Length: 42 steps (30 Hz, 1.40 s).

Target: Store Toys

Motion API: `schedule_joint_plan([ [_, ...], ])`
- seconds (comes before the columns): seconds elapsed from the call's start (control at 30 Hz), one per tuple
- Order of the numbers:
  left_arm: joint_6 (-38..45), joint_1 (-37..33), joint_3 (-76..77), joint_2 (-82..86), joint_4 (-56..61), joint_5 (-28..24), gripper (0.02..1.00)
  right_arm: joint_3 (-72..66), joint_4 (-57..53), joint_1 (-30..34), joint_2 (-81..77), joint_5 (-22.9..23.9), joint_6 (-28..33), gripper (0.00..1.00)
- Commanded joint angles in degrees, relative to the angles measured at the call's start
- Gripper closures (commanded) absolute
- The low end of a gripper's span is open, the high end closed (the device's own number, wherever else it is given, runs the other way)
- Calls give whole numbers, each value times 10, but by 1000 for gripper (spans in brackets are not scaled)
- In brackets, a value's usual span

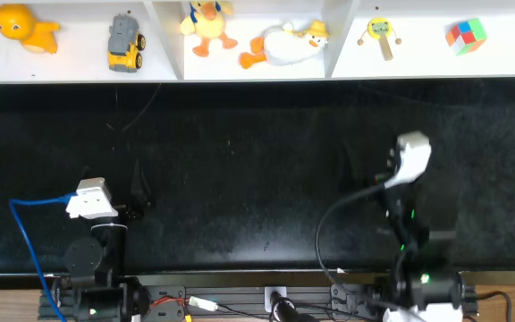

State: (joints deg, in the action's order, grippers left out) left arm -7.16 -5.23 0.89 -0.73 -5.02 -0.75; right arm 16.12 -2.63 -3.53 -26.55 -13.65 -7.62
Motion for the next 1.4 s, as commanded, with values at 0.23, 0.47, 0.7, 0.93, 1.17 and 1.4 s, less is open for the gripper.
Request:
schedule_joint_plan([
  [0.23, -4, 4, -4, 6, 2, 5, 20, -145, 29, -7, 240, 70, -34, 5],
  [0.47, -4, 4, -4, 6, 2, 5, 20, -158, -15, -10, 264, 94, -56, 7],
  [0.7, -4, 4, -4, 6, 2, 5, 20, -158, -14, -10, 264, 92, -52, 5],
  [0.93, -4, 4, -4, 6, 2, 5, 20, -158, -14, -10, 263, 92, -52, 5],
  [1.17, -4, 4, -4, 6, 2, 5, 20, -158, -14, -10, 263, 92, -52, 3],
  [1.4, -4, 4, -4, 6, 2, 5, 20, -158, -14, -10, 263, 92, -52, 5],
])
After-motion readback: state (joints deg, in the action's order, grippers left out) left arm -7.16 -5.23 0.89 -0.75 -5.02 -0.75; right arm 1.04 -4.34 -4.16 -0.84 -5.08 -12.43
